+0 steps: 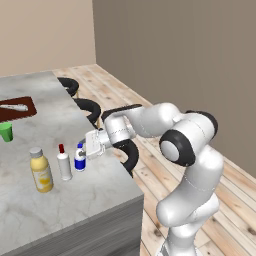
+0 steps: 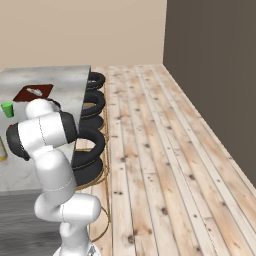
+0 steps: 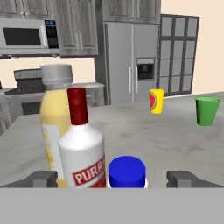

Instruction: Place the drinks on the dining counter in a tight cluster.

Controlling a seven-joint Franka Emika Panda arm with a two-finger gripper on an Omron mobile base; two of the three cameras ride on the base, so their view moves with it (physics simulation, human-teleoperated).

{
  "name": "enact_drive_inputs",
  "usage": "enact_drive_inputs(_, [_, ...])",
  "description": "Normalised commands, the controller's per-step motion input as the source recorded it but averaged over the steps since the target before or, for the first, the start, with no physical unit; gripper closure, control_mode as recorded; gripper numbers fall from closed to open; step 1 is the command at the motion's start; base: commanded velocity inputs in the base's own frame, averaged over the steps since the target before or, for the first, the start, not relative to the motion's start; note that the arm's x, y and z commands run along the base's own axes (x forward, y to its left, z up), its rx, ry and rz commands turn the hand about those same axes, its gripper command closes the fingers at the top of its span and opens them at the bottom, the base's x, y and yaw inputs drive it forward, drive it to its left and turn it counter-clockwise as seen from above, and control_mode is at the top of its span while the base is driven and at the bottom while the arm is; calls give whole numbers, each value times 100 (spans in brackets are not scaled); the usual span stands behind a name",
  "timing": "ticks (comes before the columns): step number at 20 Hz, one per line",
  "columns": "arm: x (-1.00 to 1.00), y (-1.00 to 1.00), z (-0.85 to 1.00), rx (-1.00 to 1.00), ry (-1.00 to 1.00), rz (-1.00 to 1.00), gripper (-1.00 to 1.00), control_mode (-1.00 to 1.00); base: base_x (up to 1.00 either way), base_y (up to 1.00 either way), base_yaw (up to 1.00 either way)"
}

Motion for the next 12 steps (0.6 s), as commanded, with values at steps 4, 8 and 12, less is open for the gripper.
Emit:
enact_drive_inputs(4, [-21,-11,34,0,-8,0,-100,-100,0,0,0])
enact_drive_inputs(8, [-29,-23,41,0,-9,0,-100,-100,0,0,0])
enact_drive_inputs(12, [-17,-29,37,0,-2,-1,-100,-100,0,0,0])
